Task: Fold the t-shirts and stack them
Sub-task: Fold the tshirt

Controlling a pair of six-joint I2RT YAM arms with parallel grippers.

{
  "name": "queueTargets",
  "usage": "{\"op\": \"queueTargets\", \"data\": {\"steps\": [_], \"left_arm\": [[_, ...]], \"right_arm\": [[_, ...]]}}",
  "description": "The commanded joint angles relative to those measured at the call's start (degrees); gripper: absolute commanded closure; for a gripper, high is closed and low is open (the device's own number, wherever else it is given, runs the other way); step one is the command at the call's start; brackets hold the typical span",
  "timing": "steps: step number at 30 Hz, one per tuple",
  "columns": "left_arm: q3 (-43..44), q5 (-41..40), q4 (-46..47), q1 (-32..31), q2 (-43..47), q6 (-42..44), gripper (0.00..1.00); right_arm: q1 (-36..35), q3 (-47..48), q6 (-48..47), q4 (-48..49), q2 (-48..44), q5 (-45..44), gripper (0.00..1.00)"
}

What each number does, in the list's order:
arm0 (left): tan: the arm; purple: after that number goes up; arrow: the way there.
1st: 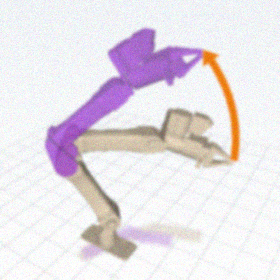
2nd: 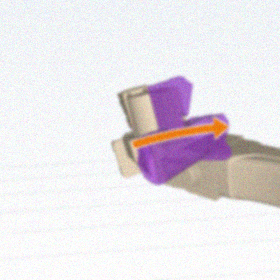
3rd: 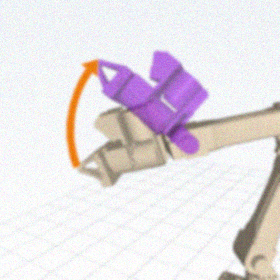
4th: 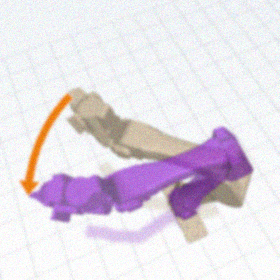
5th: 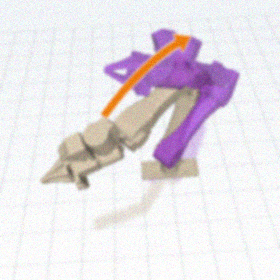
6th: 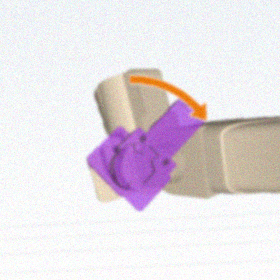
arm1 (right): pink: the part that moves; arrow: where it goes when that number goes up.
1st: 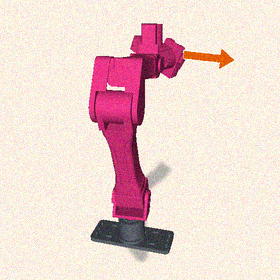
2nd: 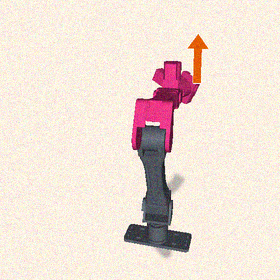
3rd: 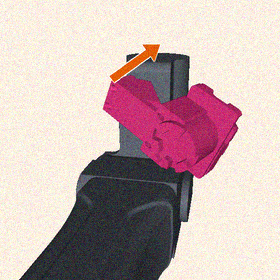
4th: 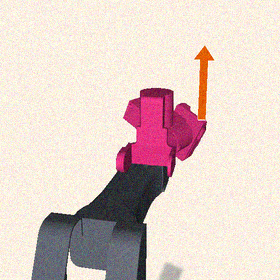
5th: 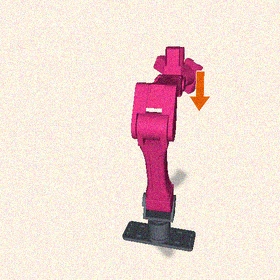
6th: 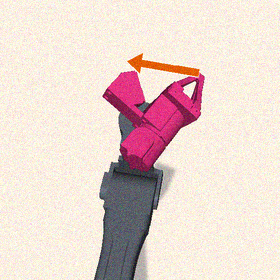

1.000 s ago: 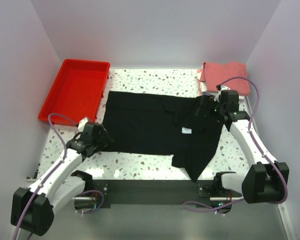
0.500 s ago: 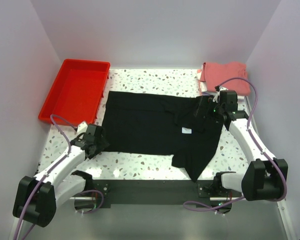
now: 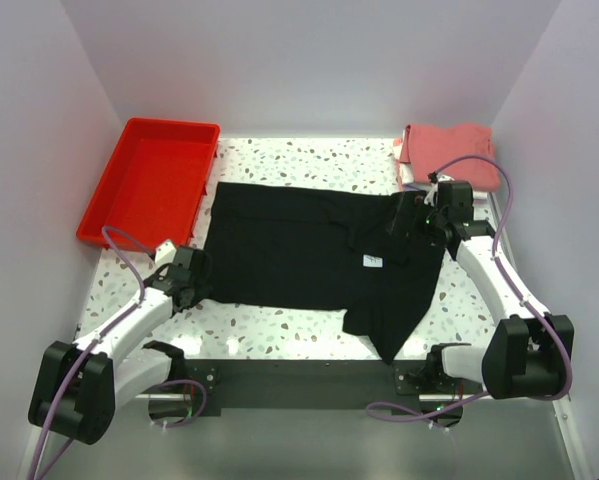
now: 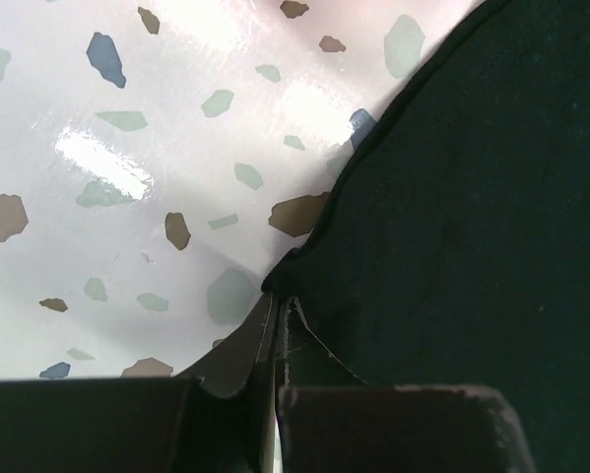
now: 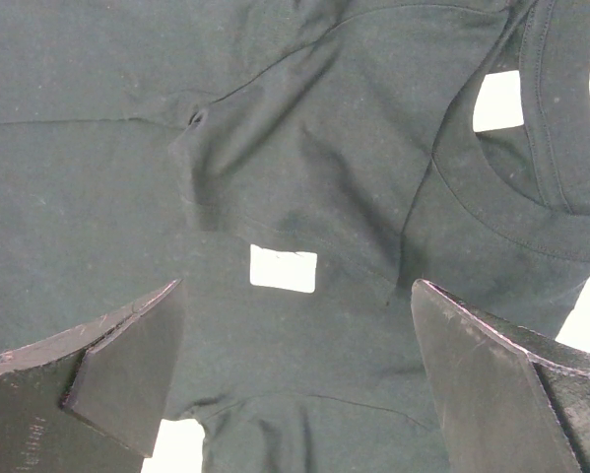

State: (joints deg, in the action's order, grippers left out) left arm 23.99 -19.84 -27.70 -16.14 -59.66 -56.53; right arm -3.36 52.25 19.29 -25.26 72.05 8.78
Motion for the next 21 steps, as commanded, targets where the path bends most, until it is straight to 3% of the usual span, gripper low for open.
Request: {"op": "queueTargets", "data": {"steps": [1,5,10,15,21], "left_arm": [[-1.0,0.7,1.0,0.3,-0.3,0.0,1.00],[-0.3,1.2,1.3,0.3,1.7,1.4,1.00],[0.2,2.0,2.0,0.3,3.6,3.2,1.00],[0.2,2.3,2.5,0.3,6.5,4.8,1.00],[-0.3,2.9,2.7,0.3,9.0,6.3,1.00]], "right_arm": [[0.0,0.1,0.2,0.4,0.0,1.0,0.01],[-2.2,0.1,-0.8,-2.1,-1.4,-0.9,0.01],[-17.5,1.5,-0.8,-11.6,-2.0,-11.6,0.01],[-36.1,0.6,5.7,-19.5,-1.4,-15.4,0.02],[-50.6,-2.6,15.5,-30.9,-0.3,-18.8,0.02]]}}
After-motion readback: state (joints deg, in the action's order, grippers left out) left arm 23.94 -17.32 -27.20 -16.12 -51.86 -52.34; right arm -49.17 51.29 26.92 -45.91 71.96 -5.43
